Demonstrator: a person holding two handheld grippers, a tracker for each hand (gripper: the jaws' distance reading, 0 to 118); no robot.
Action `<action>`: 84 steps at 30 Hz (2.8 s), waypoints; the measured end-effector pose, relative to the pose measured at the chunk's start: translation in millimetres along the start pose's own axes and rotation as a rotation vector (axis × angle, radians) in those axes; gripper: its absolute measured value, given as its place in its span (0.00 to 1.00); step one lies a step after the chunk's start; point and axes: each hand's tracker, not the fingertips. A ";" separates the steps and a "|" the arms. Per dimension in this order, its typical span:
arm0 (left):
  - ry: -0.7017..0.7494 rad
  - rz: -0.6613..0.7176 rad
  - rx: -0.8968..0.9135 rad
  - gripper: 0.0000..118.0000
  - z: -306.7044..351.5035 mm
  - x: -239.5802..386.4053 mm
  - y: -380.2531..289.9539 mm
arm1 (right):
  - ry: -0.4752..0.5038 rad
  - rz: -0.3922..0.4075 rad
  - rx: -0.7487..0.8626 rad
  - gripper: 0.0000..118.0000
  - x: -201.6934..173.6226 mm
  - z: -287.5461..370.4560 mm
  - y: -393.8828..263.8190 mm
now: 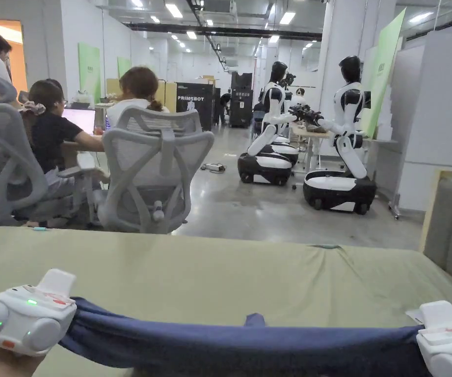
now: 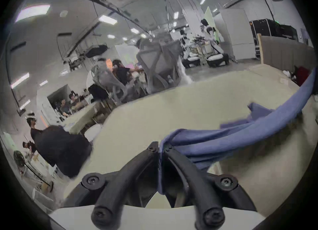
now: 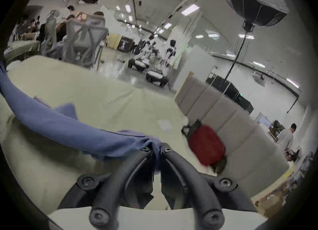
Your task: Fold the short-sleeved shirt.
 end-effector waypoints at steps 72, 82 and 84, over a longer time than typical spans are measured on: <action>-0.360 0.434 -0.225 0.01 -14.7 -19.9 -131.9 | 0.523 -0.034 -0.273 0.55 -184.5 -232.9 55.4; -0.310 0.372 -0.179 0.01 -23.5 -5.6 -105.3 | 0.467 -0.075 -0.101 0.01 -170.2 -136.9 66.4; -0.307 0.333 -0.097 0.01 -20.5 -2.5 -88.5 | 0.454 -0.094 -0.028 0.01 -155.1 -96.4 76.6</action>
